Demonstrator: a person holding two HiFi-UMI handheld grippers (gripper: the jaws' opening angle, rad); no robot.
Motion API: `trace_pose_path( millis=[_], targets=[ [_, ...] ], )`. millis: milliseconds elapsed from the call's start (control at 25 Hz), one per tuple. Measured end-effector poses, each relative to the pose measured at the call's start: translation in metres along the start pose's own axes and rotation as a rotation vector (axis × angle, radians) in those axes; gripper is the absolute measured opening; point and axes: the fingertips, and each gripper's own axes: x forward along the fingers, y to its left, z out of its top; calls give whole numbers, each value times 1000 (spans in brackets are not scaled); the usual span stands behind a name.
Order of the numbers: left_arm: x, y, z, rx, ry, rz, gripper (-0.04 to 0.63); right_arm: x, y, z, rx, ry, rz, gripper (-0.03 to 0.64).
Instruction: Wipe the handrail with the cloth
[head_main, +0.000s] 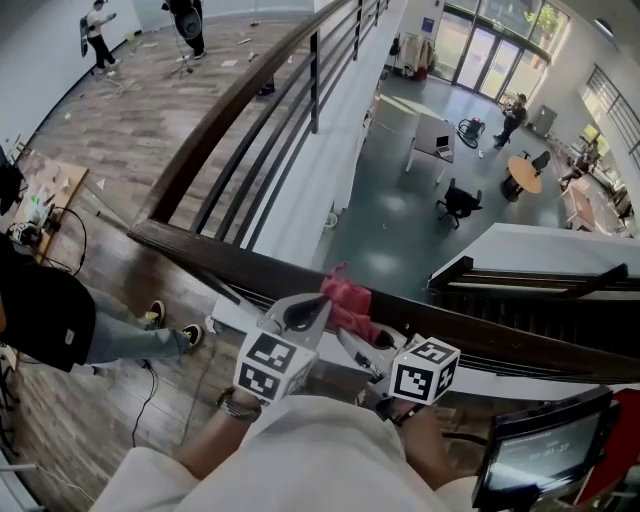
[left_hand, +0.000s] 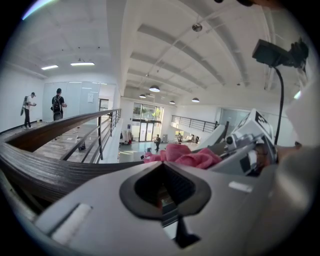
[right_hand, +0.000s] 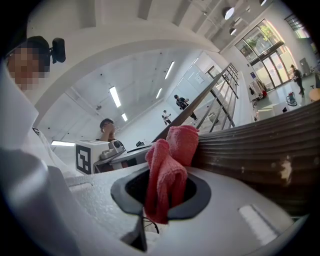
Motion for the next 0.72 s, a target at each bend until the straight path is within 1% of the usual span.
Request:
trace_pose_path(
  millis=[360,560,720],
  targets=[
    [-5,10,2,17,-3,-16,5,15,4,3,-30,9,-22,61],
    [-3,11,6,9,-14,-43,5,15,3,8,-39,8,-35,61],
    [0,9,14,19,-27,-69,5,12,2,15,-48,-6,-64,61]
  ],
)
